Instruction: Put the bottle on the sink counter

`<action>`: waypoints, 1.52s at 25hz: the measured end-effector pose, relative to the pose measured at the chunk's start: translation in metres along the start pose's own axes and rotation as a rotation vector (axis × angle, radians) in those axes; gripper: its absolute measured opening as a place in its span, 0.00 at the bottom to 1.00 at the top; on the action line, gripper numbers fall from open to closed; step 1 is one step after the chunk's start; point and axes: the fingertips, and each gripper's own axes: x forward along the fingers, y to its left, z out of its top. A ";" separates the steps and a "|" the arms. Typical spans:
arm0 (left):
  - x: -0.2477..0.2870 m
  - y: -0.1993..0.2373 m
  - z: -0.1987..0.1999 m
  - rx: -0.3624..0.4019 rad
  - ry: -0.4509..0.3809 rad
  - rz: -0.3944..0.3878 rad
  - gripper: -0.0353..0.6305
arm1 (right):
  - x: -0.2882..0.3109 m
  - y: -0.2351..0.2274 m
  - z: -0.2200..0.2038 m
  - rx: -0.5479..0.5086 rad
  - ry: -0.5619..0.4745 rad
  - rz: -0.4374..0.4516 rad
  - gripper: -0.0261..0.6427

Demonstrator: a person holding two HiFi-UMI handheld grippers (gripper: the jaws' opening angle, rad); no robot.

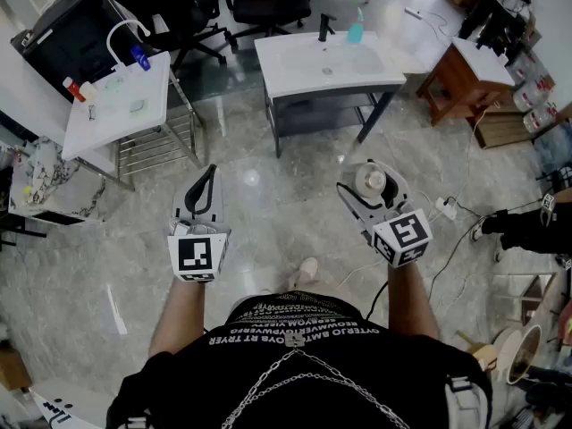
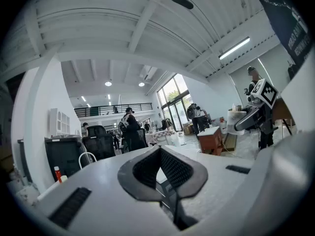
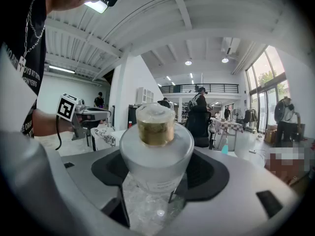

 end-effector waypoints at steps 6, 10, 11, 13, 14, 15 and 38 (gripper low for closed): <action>-0.062 0.015 -0.019 -0.025 -0.022 0.006 0.06 | -0.012 0.061 0.007 -0.020 -0.026 0.002 0.53; -0.100 0.015 -0.028 -0.025 -0.025 -0.018 0.06 | -0.025 0.103 0.001 -0.004 -0.017 0.005 0.53; -0.105 0.014 -0.029 -0.025 -0.024 -0.025 0.06 | -0.027 0.109 0.002 0.007 -0.020 0.007 0.53; -0.111 0.011 -0.025 -0.029 -0.026 -0.038 0.06 | -0.032 0.117 0.005 0.026 -0.027 0.010 0.53; -0.113 0.009 -0.022 -0.031 -0.030 -0.043 0.06 | -0.034 0.120 0.006 0.029 -0.029 0.011 0.53; -0.116 0.006 -0.021 -0.031 -0.036 -0.047 0.06 | -0.038 0.124 0.007 0.029 -0.032 0.012 0.53; 0.077 0.016 -0.033 -0.057 -0.007 -0.015 0.06 | 0.093 -0.022 0.033 -0.057 -0.065 0.061 0.53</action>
